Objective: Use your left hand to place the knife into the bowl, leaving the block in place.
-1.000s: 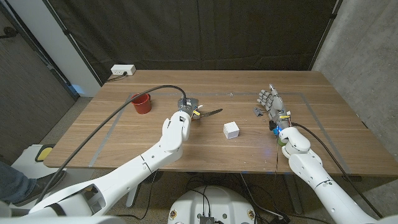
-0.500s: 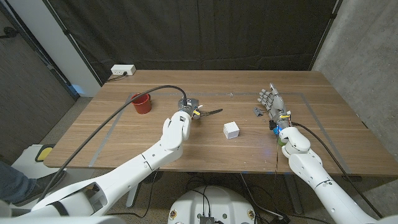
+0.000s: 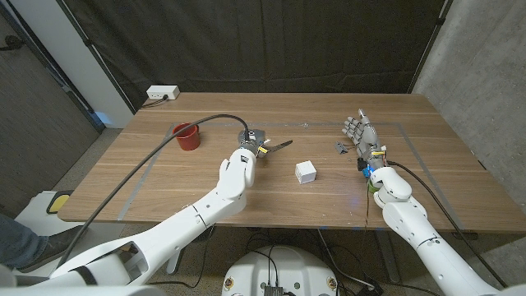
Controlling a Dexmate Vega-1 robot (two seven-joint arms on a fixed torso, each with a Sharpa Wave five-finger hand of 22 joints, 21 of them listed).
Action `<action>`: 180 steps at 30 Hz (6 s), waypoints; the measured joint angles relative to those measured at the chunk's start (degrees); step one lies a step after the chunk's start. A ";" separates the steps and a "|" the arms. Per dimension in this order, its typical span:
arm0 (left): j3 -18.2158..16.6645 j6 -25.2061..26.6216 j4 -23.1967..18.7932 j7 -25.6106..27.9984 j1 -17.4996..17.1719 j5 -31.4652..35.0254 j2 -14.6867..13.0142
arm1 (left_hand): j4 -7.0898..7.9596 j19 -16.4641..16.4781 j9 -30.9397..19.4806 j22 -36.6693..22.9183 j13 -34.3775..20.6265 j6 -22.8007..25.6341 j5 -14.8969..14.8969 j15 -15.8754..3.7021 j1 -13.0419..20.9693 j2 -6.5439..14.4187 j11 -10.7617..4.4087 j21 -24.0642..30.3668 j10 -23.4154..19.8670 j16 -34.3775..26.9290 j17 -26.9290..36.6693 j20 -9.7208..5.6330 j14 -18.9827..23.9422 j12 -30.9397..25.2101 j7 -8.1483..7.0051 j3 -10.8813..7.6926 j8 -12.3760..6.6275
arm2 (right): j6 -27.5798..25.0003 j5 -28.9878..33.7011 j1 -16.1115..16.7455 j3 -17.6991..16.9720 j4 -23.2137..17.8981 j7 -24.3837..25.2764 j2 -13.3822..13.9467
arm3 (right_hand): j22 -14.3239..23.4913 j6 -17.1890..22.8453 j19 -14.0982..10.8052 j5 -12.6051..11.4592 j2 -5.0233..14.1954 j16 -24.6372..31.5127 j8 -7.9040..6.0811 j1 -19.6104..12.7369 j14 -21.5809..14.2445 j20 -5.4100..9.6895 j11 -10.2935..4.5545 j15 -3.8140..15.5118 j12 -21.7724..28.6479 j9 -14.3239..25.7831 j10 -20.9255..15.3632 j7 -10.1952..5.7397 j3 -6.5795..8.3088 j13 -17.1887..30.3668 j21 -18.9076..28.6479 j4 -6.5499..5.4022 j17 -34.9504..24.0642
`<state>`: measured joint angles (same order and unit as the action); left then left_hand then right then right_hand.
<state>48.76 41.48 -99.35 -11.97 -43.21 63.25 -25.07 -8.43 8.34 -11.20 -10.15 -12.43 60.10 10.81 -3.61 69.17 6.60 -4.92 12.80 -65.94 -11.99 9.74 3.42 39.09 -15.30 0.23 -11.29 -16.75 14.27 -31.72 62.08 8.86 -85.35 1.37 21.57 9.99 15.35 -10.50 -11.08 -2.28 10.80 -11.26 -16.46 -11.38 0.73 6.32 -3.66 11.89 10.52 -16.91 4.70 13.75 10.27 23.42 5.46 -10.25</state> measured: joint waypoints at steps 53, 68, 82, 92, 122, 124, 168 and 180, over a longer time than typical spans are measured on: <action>-6.12 -4.04 -5.65 20.87 -4.70 -11.76 -2.79 | 0.39 2.40 -1.69 0.55 -5.24 0.89 0.29 -2.52 2.18 -1.29 0.67 -1.58 -0.67 0.57 -0.14 -5.56 9.43 -0.60 1.55 -2.43 -0.53 | -0.38 -0.11 0.60 0.17 -1.58 0.07 0.28 | 0.00 0.00 -0.21 0.00 0.00 0.00 0.00 0.00 0.00 -0.21 0.00 0.00 0.00 0.00 0.00 0.00 0.01 0.00 -1.17 -0.01 0.00; -16.68 -11.00 -9.19 32.85 -11.84 -19.41 -5.50 | 0.64 2.16 -1.73 0.55 -6.07 1.24 0.25 -2.52 2.18 -1.28 0.25 -1.80 -0.26 0.79 0.02 -5.75 9.42 -0.59 1.20 -2.17 -0.28 | -0.02 -0.03 -0.43 1.08 -0.53 -1.03 -0.19 | 0.00 0.00 -0.24 0.00 0.00 0.00 0.00 0.00 0.00 -0.24 0.00 0.00 0.00 0.00 0.00 0.00 -0.15 0.00 -1.39 0.15 0.00; -23.59 -17.14 -9.32 41.53 -15.38 -25.83 -6.77 | 0.65 1.86 -1.59 0.54 -6.66 1.54 0.03 -2.31 2.16 -1.27 0.24 -2.01 -0.24 0.99 0.02 -5.45 9.20 -0.40 0.90 -2.17 -0.43 | -0.03 -0.08 -2.12 1.87 1.32 -2.42 -0.57 | 0.00 0.00 -0.42 0.00 0.21 0.00 0.00 0.21 0.00 -0.42 0.00 0.00 0.00 0.00 0.00 0.00 -0.15 0.00 -1.82 0.15 0.00; -25.96 -20.36 -7.40 46.42 -15.86 -27.48 -7.21 | 0.64 1.86 -1.42 0.54 -7.13 1.85 0.28 -2.31 2.15 -1.26 -0.06 -2.01 0.05 0.99 0.01 -5.45 9.21 -0.36 0.59 -2.17 -0.43 | -0.06 -0.12 -3.07 2.25 2.22 -3.05 -0.73 | 0.00 -0.01 -0.42 0.00 0.21 0.00 0.00 0.21 0.00 -0.42 0.00 0.00 0.00 0.00 0.00 0.00 -0.15 0.00 -1.81 0.15 0.00; -30.30 -33.20 9.61 58.59 -11.76 -33.75 -7.50 | 0.88 1.55 -0.89 0.54 -8.43 2.25 0.03 -1.98 1.77 -0.88 -0.55 -2.01 0.55 1.45 0.00 -5.76 8.03 0.30 0.19 -1.94 -0.45 | -2.37 0.31 -5.08 3.74 3.33 -3.63 -1.15 | 0.29 0.00 -0.42 0.00 0.21 0.00 0.00 0.21 0.00 -0.42 0.00 0.00 0.00 0.00 0.00 0.00 -0.31 0.00 -2.45 0.31 0.00; -30.07 -34.11 11.27 59.34 -11.11 -34.04 -7.25 | 0.88 1.55 -0.89 0.54 -8.46 2.25 0.04 -1.81 1.77 -0.88 -0.55 -2.01 0.55 1.45 0.00 -5.76 7.86 0.30 0.19 -1.94 -0.64 | -2.59 0.45 -5.15 3.85 3.32 -3.54 -1.15 | 0.29 0.00 -0.42 0.00 0.21 0.00 0.00 0.21 0.00 -0.42 0.00 0.00 0.00 0.00 0.00 0.00 -0.31 0.00 -2.45 0.31 0.00; -24.26 -41.69 28.72 65.07 -5.02 -39.12 -5.24 | 1.12 2.23 -0.36 0.40 -8.79 3.37 0.03 -1.40 0.74 -1.29 -1.47 -2.00 0.68 1.45 -0.01 -5.53 6.22 2.47 -1.19 -1.70 -1.00 | -7.34 2.09 -5.82 4.77 0.60 -0.69 -0.30 | 0.28 -0.01 -0.82 0.00 0.21 0.00 0.00 0.21 0.00 -0.83 0.00 0.00 0.00 0.00 0.00 0.00 -0.31 0.00 -3.01 0.31 0.00; -24.76 -42.74 28.98 66.29 -6.30 -40.76 -5.19 | 1.35 2.18 -0.38 0.40 -8.99 4.11 -0.24 -1.60 0.07 -1.68 -2.70 -2.00 0.50 1.44 0.28 -5.13 6.02 3.31 -1.88 -1.47 -2.42 | -8.49 2.39 -6.15 5.10 -0.15 -0.66 0.13 | 0.28 -0.01 -0.82 0.00 0.21 0.00 0.00 0.21 0.00 -0.82 0.00 0.00 0.00 0.00 0.00 0.00 -0.31 0.00 -3.11 0.31 0.00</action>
<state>24.00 -1.26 -70.37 54.32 -49.51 22.49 -30.25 -7.08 10.52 -11.58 -9.75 -21.42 64.21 10.57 -5.22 69.24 4.92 -7.62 10.80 -65.45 -10.55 10.02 -1.71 45.11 -11.99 -1.65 -12.75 -19.17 5.78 -29.33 55.93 13.96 -85.50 0.71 21.70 10.26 15.34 -11.32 -11.08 -2.07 10.81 -11.26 -16.26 -11.38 -0.10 6.32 -3.66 11.89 10.52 -16.90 4.71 13.44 10.27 20.31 5.77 -10.25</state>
